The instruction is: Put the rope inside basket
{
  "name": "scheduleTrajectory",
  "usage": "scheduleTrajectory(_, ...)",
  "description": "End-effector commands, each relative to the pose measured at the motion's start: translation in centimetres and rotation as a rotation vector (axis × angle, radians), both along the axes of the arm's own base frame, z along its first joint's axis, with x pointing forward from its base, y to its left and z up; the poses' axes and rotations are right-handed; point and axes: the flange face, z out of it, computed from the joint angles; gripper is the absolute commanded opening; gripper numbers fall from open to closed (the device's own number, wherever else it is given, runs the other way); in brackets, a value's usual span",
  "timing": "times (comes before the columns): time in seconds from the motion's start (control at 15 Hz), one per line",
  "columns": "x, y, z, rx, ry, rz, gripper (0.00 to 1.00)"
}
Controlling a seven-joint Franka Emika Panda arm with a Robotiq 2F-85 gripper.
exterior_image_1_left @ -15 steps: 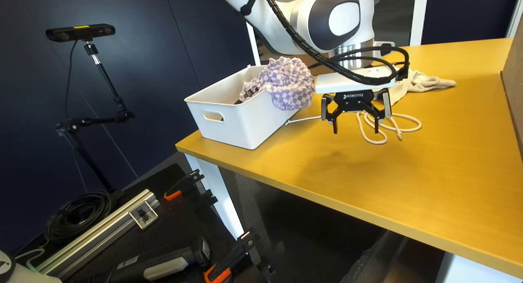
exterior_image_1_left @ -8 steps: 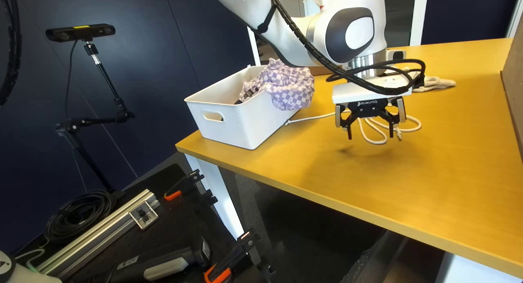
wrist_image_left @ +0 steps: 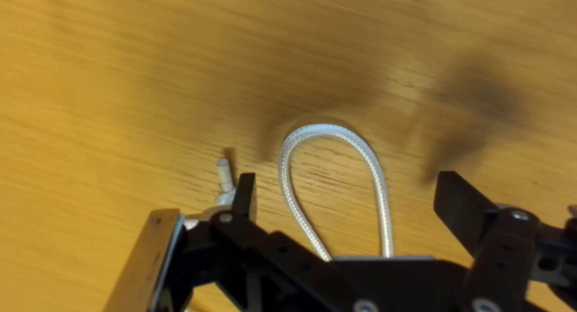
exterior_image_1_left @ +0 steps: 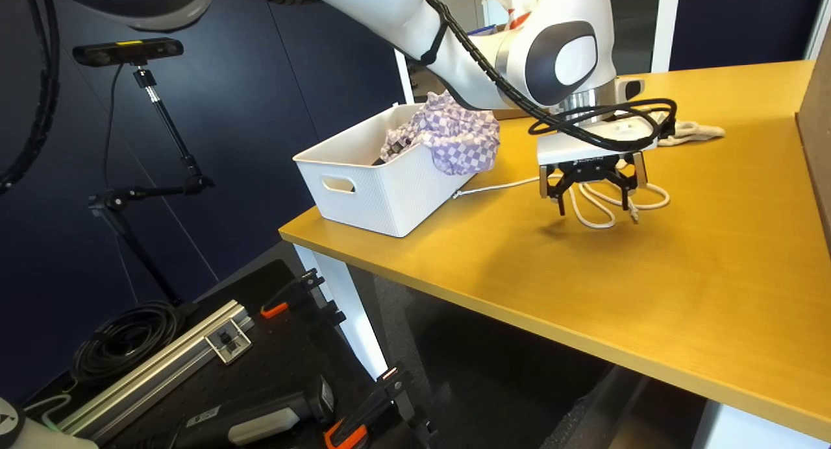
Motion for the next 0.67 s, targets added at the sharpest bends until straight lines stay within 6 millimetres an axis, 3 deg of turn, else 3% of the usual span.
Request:
scheduleTrajectory(0.0,1.02,0.24,-1.19,0.009,0.005,0.022,1.00)
scheduleTrajectory(0.27,1.51,0.04,-1.38,0.014,0.001,0.026,1.00)
scheduleTrajectory(0.33,1.56,-0.11,-1.33,0.013,0.005,0.029,0.75)
scheduleTrajectory(0.4,1.67,-0.11,-1.18,0.013,0.005,0.029,0.74)
scheduleTrajectory(0.6,1.75,-0.19,-1.16,0.019,0.014,0.030,0.51)
